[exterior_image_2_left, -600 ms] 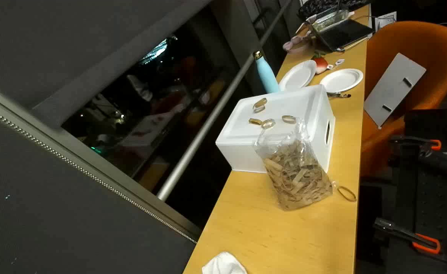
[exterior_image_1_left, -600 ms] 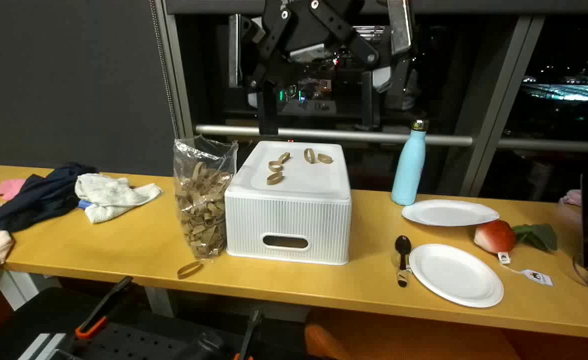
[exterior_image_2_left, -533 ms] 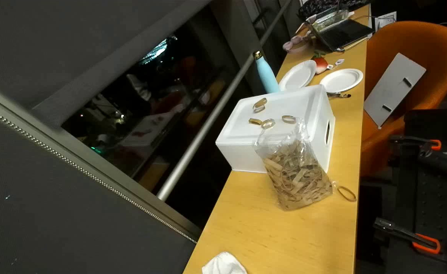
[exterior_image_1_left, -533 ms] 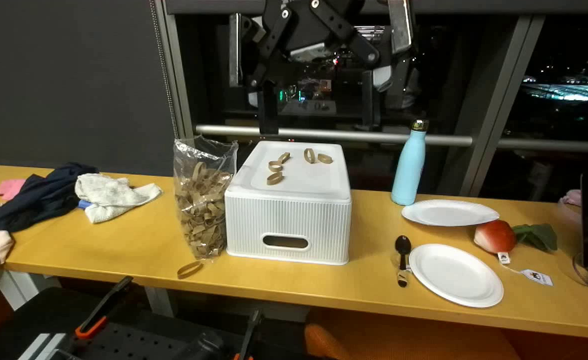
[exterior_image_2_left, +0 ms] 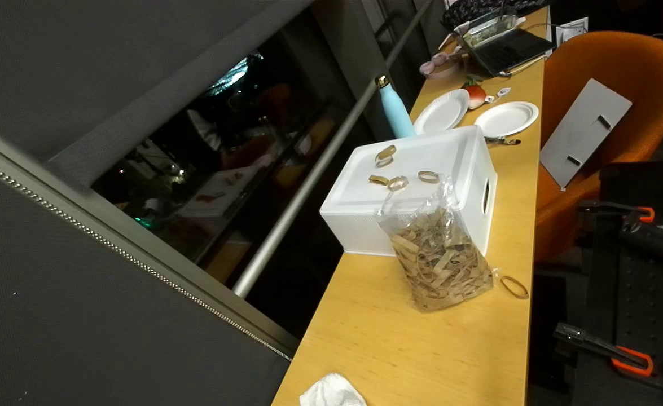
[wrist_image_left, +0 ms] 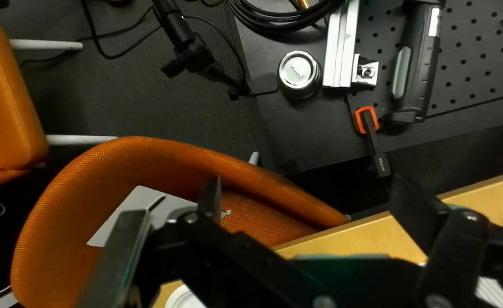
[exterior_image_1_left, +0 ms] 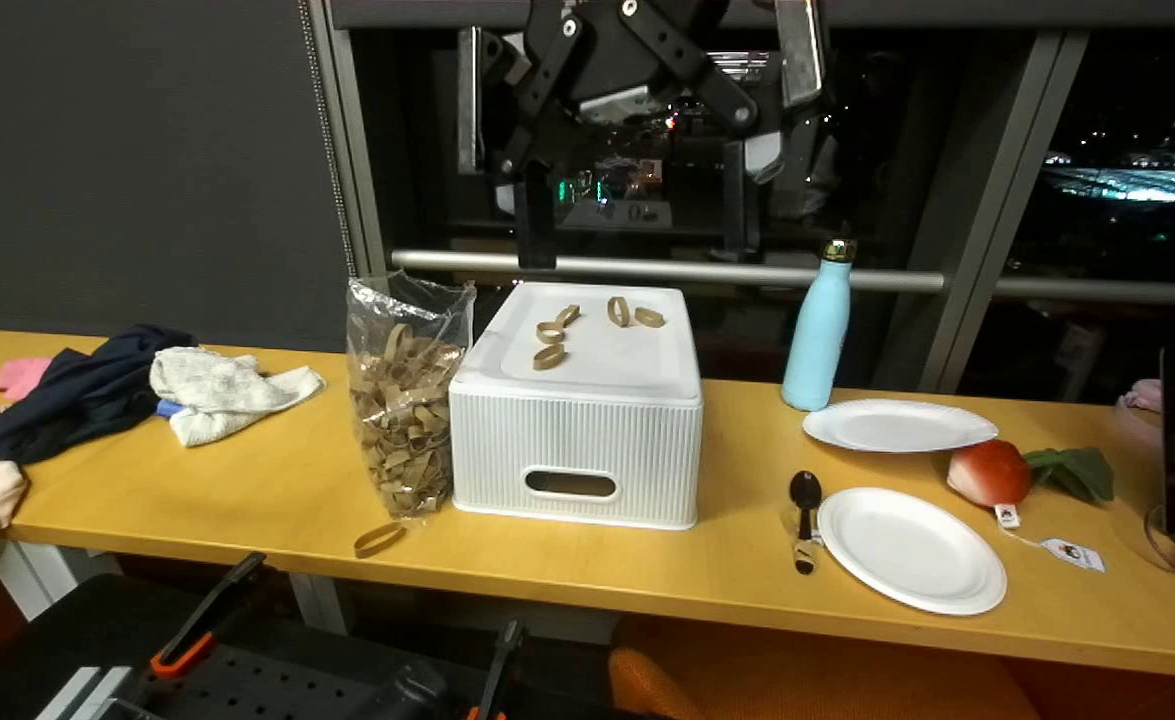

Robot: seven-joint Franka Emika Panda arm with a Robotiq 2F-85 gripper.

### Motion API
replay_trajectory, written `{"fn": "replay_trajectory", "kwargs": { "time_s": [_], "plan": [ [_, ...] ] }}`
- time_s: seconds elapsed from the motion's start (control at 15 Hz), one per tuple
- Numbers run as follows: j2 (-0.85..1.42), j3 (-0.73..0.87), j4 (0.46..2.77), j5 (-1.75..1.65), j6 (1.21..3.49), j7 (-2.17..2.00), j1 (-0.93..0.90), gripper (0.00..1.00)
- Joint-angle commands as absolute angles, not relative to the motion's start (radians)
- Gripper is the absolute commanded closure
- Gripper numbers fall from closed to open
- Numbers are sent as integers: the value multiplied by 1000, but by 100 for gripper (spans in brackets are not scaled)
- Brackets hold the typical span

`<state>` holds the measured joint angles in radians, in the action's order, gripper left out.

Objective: Put the rubber bands into the basket

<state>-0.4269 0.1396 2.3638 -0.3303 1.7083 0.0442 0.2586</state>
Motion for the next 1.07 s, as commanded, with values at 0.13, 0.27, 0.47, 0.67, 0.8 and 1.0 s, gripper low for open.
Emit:
{"fn": "replay_trajectory", "kwargs": {
  "time_s": [0.13,0.27,0.47,0.67,0.8,1.0],
  "plan": [
    [-452,142,2372,-366,1800,12,231,0],
    [-458,137,2385,-368,1861,26,219,0],
    [-463,134,2415,-380,1968,41,200,0],
    [-486,137,2496,-458,2121,43,212,0],
    [-493,140,2527,-509,2190,45,226,0],
    [-450,158,2508,-556,2272,59,249,0]
  ]
}}
